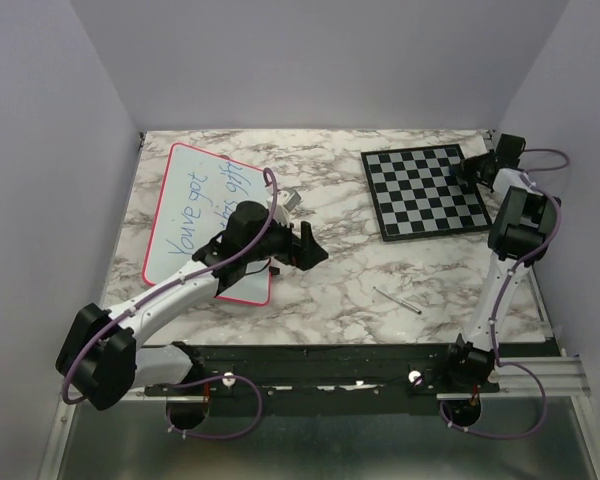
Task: Write a sentence on the whiteboard
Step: Pick up the pen cap from the corner of the board.
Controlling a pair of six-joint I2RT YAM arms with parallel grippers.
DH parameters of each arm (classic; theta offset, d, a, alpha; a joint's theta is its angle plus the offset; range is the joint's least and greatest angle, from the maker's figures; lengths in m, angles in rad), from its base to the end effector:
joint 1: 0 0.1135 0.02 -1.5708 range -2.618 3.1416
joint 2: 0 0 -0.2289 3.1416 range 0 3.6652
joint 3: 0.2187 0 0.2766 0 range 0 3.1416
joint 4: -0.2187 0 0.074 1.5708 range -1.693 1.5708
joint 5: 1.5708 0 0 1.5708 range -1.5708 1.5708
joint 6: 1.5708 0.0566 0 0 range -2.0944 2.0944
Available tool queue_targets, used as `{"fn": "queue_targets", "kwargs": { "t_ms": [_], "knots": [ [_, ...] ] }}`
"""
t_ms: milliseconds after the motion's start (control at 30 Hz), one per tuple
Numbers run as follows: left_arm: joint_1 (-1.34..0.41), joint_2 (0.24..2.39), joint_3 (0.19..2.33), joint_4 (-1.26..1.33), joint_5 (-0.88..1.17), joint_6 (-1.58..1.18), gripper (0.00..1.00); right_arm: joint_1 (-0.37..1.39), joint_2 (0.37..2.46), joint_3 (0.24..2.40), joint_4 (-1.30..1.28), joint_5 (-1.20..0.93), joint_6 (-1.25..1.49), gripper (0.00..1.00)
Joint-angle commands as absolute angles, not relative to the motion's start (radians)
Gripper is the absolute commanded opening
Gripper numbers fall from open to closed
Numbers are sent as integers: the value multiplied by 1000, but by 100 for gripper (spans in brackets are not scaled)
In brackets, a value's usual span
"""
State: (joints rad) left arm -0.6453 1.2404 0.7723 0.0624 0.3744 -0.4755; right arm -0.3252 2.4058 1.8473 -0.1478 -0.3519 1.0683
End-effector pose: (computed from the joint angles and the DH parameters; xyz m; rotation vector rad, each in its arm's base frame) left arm 0.2513 -0.2151 0.2118 0.4392 2.0700 -1.0722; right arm 0.5247 -0.1563 0.0924 1.3557 1.9196 0.7803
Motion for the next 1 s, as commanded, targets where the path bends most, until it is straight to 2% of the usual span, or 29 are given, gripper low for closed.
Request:
{"fn": "queue_targets", "kwargs": {
  "t_ms": [0, 133, 233, 467, 700, 767, 867, 967],
  "knots": [
    [-655, 1172, 733, 74, 379, -489, 99, -362, 2280, 1711, -49, -316, 1040, 0],
    [-666, 1132, 698, 90, 374, -509, 99, -368, 2200, 1564, -9, -318, 993, 1],
    [-667, 1101, 677, 103, 371, -517, 99, -371, 2160, 1534, 48, -331, 925, 2],
    [-669, 1037, 640, 109, 359, -523, 99, -373, 2092, 1557, 74, -376, 789, 22],
    [-669, 1011, 615, 120, 357, -522, 99, -365, 2164, 1703, -132, -267, 661, 42],
    [-669, 1011, 614, 118, 357, -515, 99, -356, 2177, 1733, -158, -242, 621, 44],
    [-670, 1012, 612, 117, 357, -508, 99, -342, 2200, 1787, -210, -189, 580, 53],
    [-669, 1015, 609, 117, 357, -502, 99, -325, 2232, 1860, -287, -108, 557, 53]
  ]
}}
